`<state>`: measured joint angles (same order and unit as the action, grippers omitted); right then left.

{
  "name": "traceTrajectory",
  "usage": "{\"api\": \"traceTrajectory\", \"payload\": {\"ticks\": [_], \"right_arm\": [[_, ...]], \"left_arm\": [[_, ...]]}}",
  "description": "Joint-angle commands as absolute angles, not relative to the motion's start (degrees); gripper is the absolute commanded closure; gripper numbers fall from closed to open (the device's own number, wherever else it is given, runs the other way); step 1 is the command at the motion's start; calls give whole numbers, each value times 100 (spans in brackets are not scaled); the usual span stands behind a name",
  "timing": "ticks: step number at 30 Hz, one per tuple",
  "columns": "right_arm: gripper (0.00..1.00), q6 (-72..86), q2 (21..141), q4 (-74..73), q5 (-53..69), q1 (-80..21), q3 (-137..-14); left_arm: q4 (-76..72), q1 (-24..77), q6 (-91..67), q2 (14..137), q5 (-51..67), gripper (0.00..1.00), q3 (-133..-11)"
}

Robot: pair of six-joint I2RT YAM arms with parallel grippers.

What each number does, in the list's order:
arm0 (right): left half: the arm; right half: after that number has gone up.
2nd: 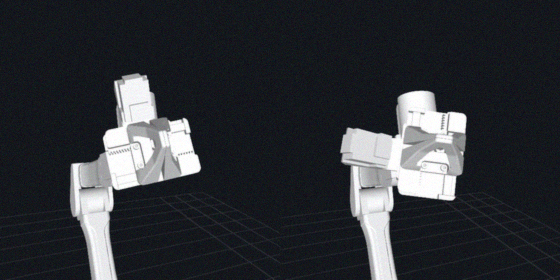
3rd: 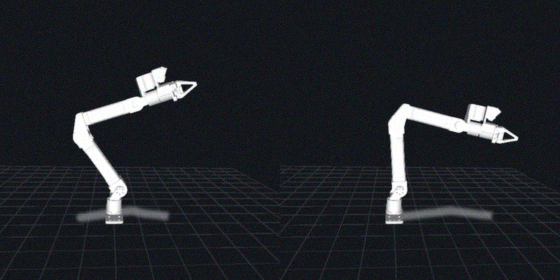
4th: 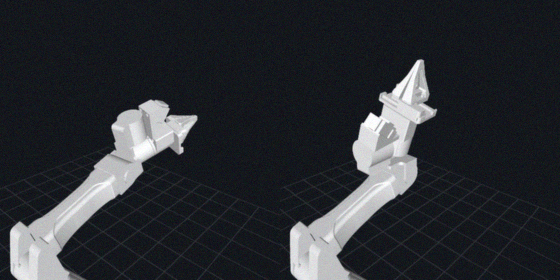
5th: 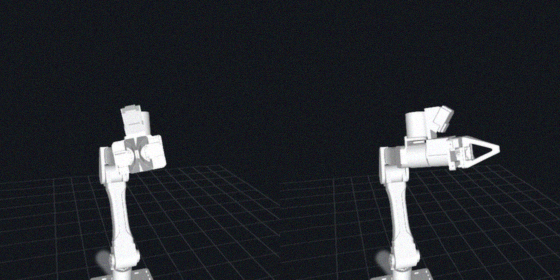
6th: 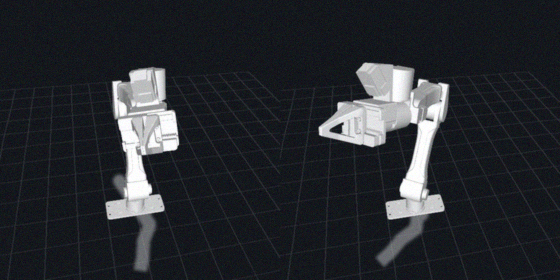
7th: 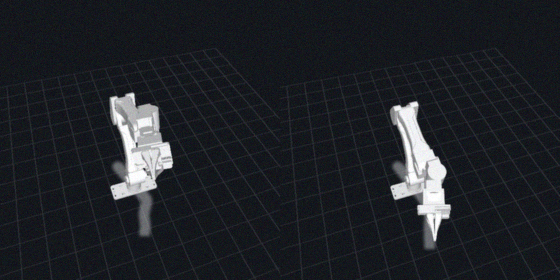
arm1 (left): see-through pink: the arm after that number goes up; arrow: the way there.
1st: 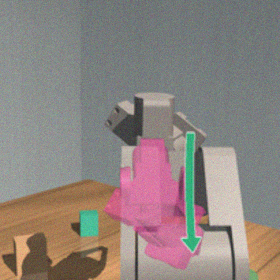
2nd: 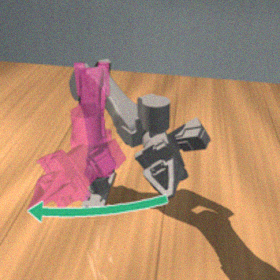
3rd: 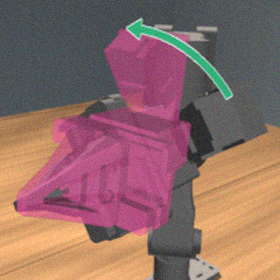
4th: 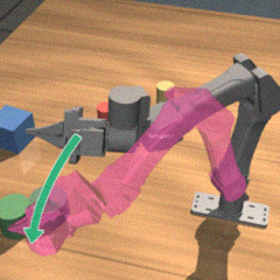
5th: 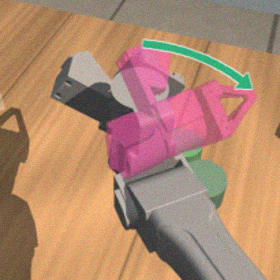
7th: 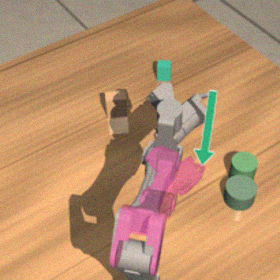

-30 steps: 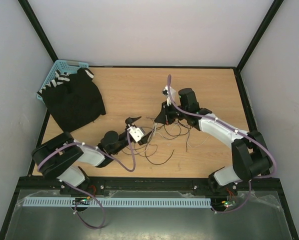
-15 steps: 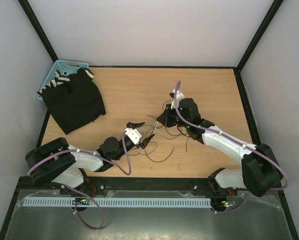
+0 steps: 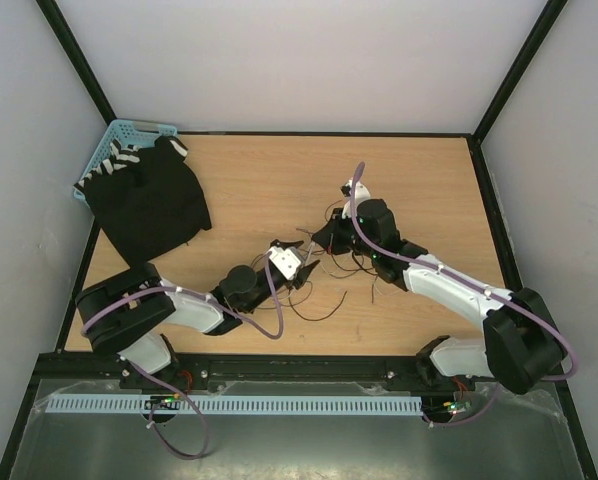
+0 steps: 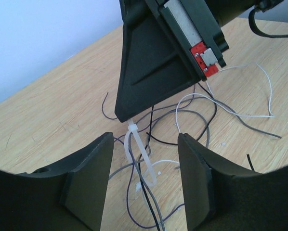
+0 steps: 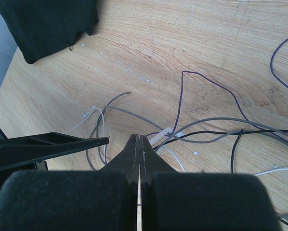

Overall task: Zip-tie the wires
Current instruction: Tie the cable at the center of the board.

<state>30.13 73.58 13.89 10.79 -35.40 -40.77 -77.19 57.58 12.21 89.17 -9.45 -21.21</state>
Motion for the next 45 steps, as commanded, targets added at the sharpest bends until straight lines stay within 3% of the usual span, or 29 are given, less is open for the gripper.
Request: {"api": "traceTrajectory", "payload": {"ticks": [1, 12, 30, 45], "right_arm": [[100, 3131, 7177, 1639, 993, -3591, -4009], [100, 3190, 7112, 1683, 984, -3603, -3997], [100, 3303, 7097, 1767, 1016, -3630, -3938], [100, 3353, 7106, 1815, 990, -3656, -3915]], "left_arm": [[-7851, 5801, 1381, 9062, -1167, 44, -2403], [-7780, 5675, 1352, 9198, -1177, 62, -2578], [-7673, 5335, 688, 9303, -730, 68, -2740], [-7664, 5273, 627, 9396, -609, 99, -2849]]}}
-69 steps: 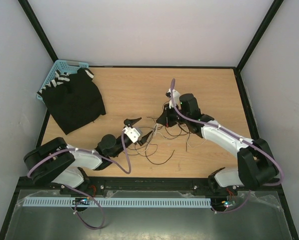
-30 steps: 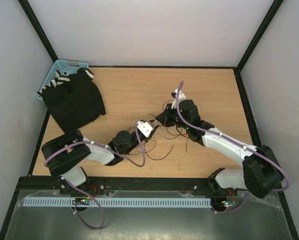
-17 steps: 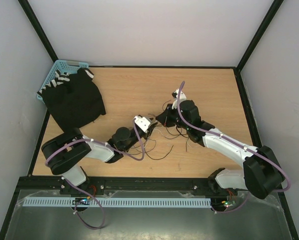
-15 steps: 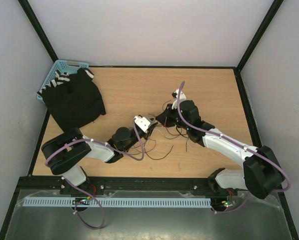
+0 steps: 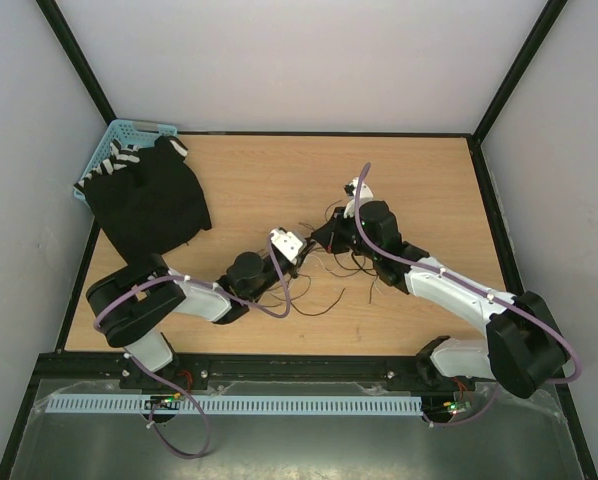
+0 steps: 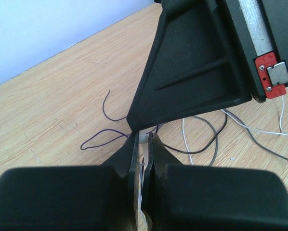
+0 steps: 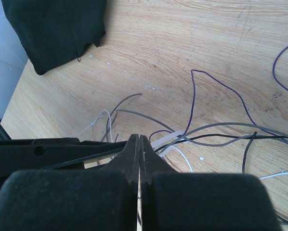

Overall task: Zip-tie the wires
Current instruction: Tie the cable at the center of the board.

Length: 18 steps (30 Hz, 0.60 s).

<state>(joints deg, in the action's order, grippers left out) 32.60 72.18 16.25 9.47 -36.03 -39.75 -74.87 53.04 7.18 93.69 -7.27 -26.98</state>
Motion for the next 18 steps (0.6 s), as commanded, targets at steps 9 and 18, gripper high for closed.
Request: {"api": "traceTrajectory", "payload": {"ticks": [9, 18], "right_arm": [[100, 3251, 7157, 1790, 754, -3651, -4024], [100, 3144, 7280, 1670, 533, -3590, -4422]], "left_arm": [[-7664, 5273, 474, 9361, -502, 100, -2698], [-7668, 5306, 379, 9443, -587, 100, -2459]]}}
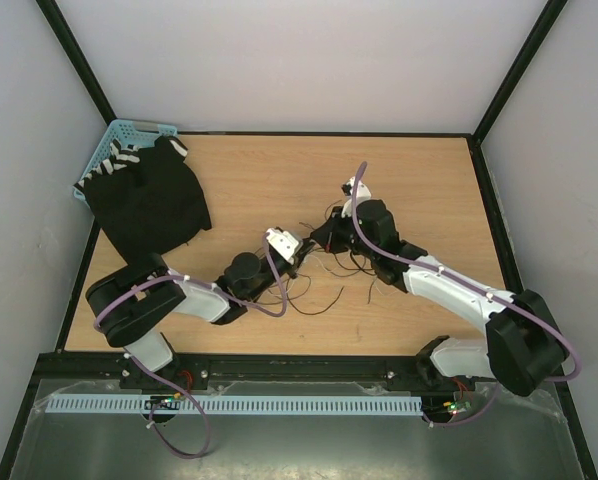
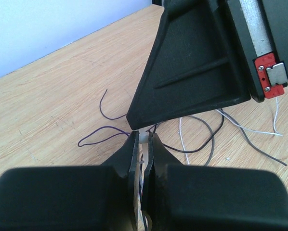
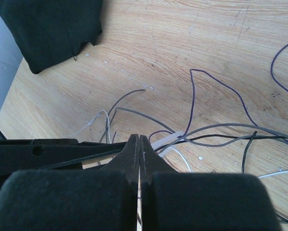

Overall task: Zip-tie the wires
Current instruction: Tie the cable at the center of the board, then adjust the cable at the center of the board.

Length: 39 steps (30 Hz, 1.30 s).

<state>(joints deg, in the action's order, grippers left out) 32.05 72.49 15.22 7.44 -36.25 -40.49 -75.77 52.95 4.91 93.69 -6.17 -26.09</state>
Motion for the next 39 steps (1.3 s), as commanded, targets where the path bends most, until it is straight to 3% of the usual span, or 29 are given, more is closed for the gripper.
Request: {"api": "traceTrajectory", "payload": {"ticks": [1, 39], "right_arm": [[100, 3146, 7297, 1672, 533, -3574, -4453], [100, 2798, 7003, 1147, 780, -2900, -5728]], "left_arm": [[-7671, 5316, 379, 9452, -638, 100, -2434], [-7672, 5440, 258, 9838, -1136, 100, -2230]]}}
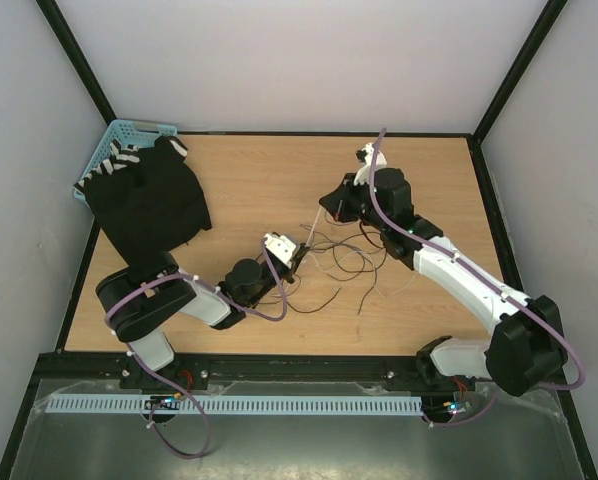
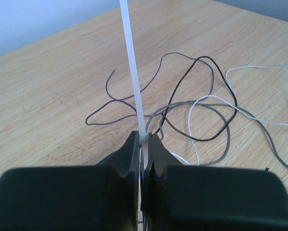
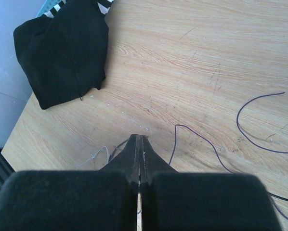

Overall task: Zip-tie the wires
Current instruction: Adjust the cable at the center of the board.

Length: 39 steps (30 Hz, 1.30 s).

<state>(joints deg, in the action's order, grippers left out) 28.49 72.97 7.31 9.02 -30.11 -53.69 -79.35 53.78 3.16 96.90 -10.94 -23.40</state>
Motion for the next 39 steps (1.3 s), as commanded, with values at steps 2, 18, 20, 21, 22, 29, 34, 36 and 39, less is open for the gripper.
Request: {"api": "traceTrajectory", "payload": {"ticks": [2, 18, 20, 21, 22, 29, 34, 36, 39], "right_arm": [[100, 2785, 6992, 1107, 790, -2887, -5810], [100, 2650, 6811, 1115, 975, -2867, -5910], [83, 2529, 6609, 1406, 1074, -2865, -5688], [73, 2431, 6483, 1556, 1093, -2864, -5542], [64, 2388, 6338, 1683, 1086, -2861, -5437], [0, 1313, 5234, 1706, 690, -2826, -4804], [1, 894, 4561, 1504, 391, -2810, -4311], [1, 766, 4429, 1446, 604, -2810, -4142], [0, 632, 4334, 1460, 1128, -2806, -3858]], "left_arm": [[-7673, 5433, 262, 9855, -1148, 100, -2225], [-7666, 5379, 317, 9747, -1205, 100, -2207], [-7660, 5379, 380, 9510, -1292, 100, -2160], [-7656, 5378, 400, 9369, -1354, 100, -2139], [-7651, 5377, 439, 9230, -1402, 100, -2117], [-4775, 5271, 76, 7889, -1760, 100, -2829], [-4041, 4932, -520, 7281, -1454, 100, -2967], [-3517, 4810, -737, 7072, -1288, 100, -3145], [-2771, 4692, -943, 6791, -1087, 100, -3433]]}}
